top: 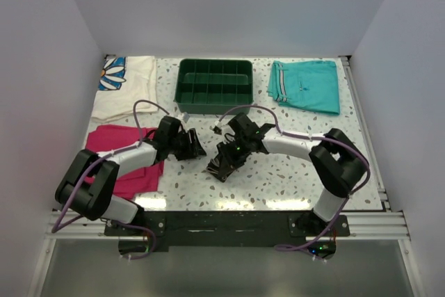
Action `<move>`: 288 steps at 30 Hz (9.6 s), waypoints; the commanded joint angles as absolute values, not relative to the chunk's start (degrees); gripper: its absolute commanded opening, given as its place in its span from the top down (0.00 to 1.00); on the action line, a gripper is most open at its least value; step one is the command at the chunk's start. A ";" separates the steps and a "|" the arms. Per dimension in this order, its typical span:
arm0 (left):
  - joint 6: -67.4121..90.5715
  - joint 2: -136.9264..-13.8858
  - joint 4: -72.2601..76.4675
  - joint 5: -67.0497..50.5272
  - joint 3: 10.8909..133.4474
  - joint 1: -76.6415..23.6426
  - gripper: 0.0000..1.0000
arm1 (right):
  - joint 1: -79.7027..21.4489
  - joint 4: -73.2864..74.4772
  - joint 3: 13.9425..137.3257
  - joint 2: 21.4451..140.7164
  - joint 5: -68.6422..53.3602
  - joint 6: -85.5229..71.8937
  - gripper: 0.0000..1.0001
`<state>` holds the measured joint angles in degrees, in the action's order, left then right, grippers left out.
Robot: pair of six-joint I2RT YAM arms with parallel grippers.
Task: Roll the underwear
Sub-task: Roll the underwear to the center of the board.
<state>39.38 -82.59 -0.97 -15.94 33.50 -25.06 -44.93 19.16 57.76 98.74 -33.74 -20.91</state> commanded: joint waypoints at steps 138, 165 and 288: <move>24.17 -105.12 11.60 -36.30 39.11 -29.36 0.90 | -60.47 23.47 60.12 101.60 19.16 -1.23 0.45; 27.42 -96.78 7.56 -28.57 41.13 -24.44 0.52 | -60.64 19.78 55.81 102.83 9.50 -5.01 0.67; 51.59 -86.22 2.20 -21.97 23.38 -32.43 0.72 | -50.54 18.19 54.14 103.01 -18.37 -24.79 0.62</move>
